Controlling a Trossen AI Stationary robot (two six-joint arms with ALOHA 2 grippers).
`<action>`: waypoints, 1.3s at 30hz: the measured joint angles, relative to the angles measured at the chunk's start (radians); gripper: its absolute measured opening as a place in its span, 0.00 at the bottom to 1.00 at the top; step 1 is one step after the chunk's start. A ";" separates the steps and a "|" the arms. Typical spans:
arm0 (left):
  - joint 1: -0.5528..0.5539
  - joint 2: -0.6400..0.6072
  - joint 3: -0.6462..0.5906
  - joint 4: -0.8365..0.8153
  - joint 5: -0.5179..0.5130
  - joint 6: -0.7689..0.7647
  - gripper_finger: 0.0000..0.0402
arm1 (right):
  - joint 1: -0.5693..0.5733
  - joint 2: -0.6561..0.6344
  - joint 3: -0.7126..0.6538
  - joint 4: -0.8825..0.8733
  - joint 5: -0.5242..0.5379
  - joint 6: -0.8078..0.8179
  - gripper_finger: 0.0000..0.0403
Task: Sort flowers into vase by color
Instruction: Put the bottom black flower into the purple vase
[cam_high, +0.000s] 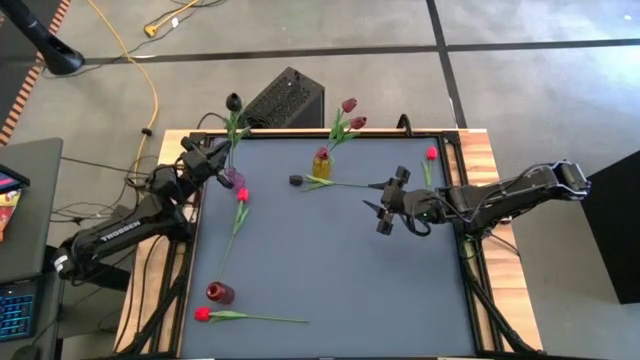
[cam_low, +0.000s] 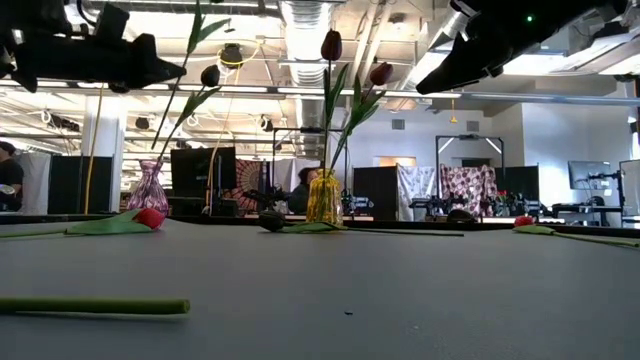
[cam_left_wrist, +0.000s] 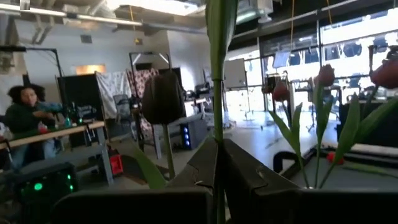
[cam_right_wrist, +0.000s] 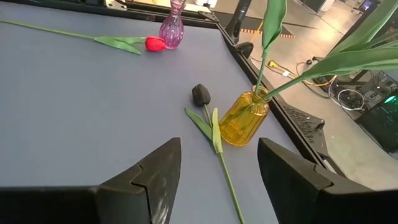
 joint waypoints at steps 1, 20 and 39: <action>0.000 0.000 0.000 -0.003 0.000 0.000 0.00 | 0.000 0.000 0.000 -0.001 0.000 0.000 0.59; 0.002 0.001 -0.130 0.188 -0.061 0.015 0.00 | 0.000 0.000 0.000 -0.004 -0.016 0.002 0.59; 0.002 0.000 -0.130 0.057 -0.080 -0.026 0.00 | 0.000 0.000 0.000 -0.003 -0.016 0.000 0.59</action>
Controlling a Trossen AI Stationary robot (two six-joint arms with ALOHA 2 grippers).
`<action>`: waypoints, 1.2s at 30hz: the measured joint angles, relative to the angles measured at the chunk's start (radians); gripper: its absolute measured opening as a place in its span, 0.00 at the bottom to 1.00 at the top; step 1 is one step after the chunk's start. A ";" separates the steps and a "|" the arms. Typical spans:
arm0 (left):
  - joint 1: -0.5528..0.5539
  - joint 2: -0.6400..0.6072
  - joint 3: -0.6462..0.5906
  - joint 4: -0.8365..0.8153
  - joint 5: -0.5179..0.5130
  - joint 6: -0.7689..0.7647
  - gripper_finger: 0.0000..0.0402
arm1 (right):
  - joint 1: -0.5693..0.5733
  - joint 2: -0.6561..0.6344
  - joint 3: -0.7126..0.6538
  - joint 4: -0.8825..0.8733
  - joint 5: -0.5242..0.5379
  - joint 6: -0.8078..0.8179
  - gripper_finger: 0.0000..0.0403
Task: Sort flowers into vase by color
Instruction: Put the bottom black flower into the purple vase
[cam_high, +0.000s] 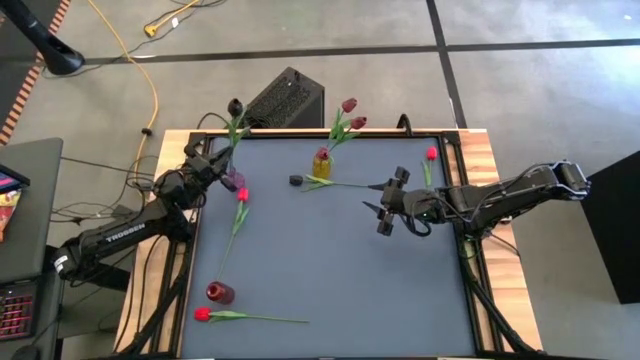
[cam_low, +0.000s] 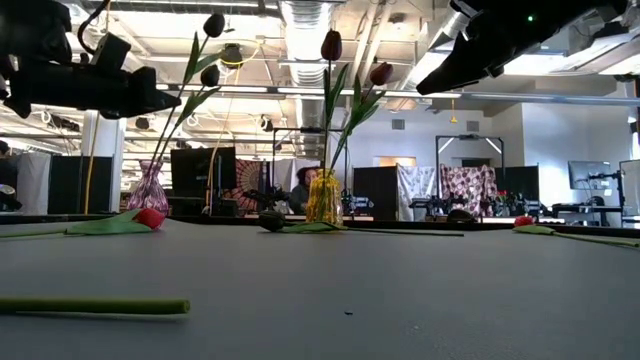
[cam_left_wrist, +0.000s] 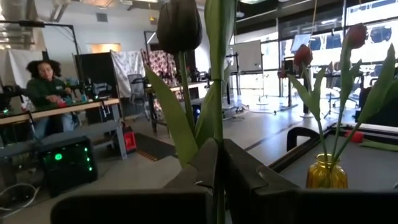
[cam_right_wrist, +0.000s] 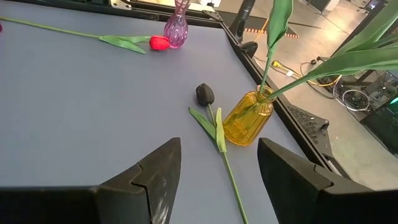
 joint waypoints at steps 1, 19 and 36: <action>0.000 0.000 0.000 -0.005 -0.006 -0.001 0.00 | 0.000 0.000 0.000 0.000 0.000 0.000 0.59; -0.004 0.000 0.000 -0.062 -0.006 -0.060 0.31 | 0.000 0.000 0.000 0.000 -0.001 0.001 0.59; -0.004 0.000 0.172 -0.410 0.093 -0.089 0.41 | 0.000 0.000 0.000 0.000 -0.001 0.003 0.59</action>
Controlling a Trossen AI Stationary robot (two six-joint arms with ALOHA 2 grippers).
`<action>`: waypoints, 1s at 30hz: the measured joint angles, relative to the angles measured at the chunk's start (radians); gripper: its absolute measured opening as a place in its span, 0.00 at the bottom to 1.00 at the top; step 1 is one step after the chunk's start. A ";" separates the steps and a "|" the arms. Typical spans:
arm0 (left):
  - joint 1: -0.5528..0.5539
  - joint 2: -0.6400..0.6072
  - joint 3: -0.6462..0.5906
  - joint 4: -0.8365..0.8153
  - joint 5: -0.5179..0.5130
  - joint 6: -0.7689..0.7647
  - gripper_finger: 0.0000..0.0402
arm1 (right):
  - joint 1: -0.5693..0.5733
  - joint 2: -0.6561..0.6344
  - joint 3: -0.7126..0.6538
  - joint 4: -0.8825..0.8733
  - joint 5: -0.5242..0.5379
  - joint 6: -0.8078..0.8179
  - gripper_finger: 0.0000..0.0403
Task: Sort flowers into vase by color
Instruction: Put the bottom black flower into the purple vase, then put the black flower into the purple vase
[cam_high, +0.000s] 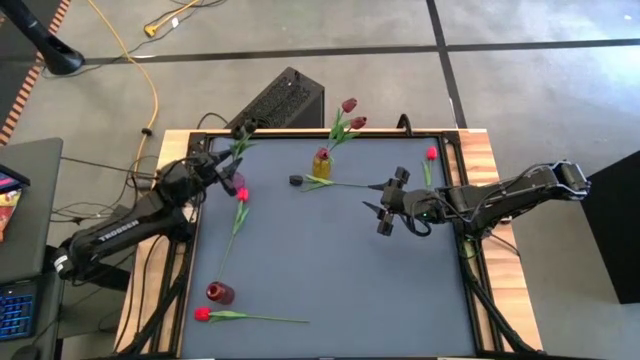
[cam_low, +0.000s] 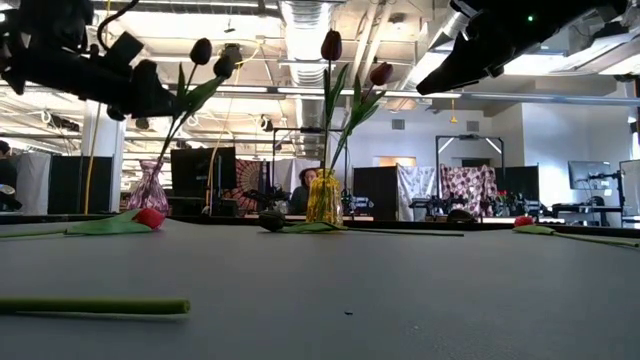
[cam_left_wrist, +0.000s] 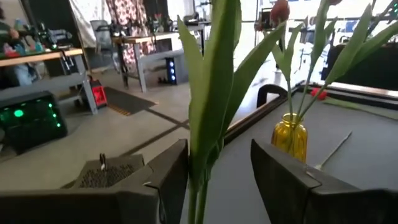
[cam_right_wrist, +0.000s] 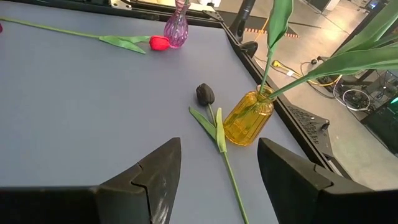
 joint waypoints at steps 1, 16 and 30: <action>0.000 0.000 0.011 -0.020 -0.007 0.000 0.41 | 0.000 0.000 0.000 0.000 0.000 0.000 0.59; 0.000 0.005 0.211 -0.492 -0.009 -0.209 0.41 | 0.000 0.000 0.000 -0.006 -0.010 0.016 0.59; -0.053 0.112 0.268 -0.801 0.239 -0.449 0.41 | -0.192 0.193 -0.060 0.037 -0.196 0.123 0.59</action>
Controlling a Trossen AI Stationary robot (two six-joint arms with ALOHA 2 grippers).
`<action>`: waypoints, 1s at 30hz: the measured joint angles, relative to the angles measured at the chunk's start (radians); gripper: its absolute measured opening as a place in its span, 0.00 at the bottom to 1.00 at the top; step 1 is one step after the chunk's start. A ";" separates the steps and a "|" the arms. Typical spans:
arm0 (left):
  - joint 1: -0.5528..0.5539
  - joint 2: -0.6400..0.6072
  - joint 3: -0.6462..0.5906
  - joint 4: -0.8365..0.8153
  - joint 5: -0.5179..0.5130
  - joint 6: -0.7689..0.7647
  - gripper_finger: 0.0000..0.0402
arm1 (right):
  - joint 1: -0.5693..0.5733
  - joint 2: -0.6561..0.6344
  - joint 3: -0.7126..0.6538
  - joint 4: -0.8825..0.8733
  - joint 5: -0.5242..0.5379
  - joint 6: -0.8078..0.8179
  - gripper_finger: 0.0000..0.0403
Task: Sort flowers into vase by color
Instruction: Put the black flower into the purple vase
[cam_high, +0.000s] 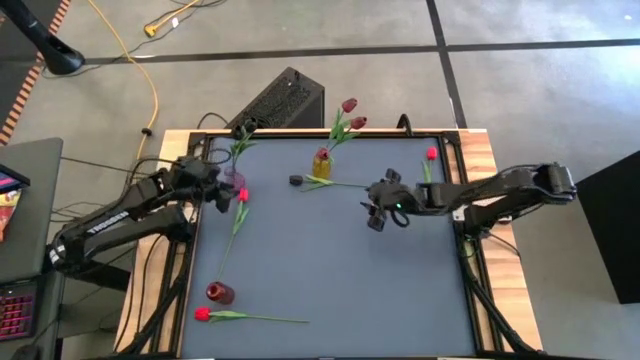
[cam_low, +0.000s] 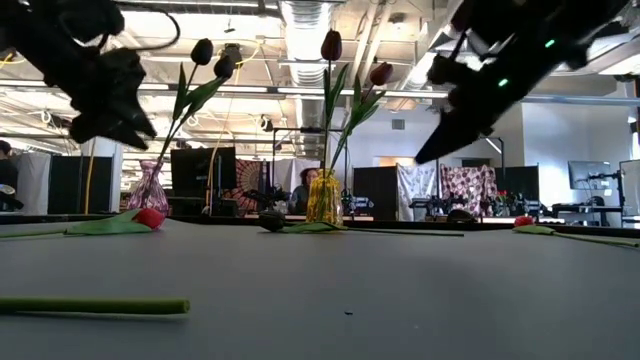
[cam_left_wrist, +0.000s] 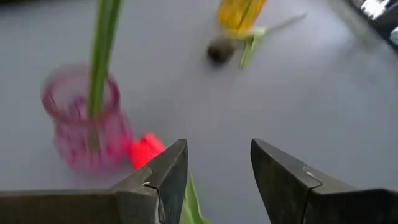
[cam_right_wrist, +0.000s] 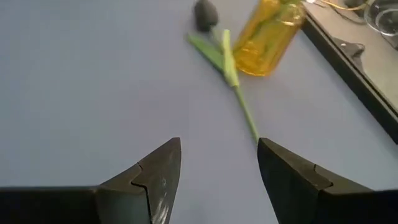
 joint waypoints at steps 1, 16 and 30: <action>-0.012 0.009 0.000 -0.010 0.001 -0.014 0.41 | -0.021 0.018 0.000 0.021 -0.017 -0.013 0.59; -0.292 0.048 0.000 0.040 0.032 -0.068 0.41 | -0.299 0.268 0.001 0.230 -0.257 -0.097 0.59; -0.473 0.048 0.000 0.258 -0.026 0.066 0.41 | -0.384 0.442 0.049 0.269 -0.302 -0.139 0.59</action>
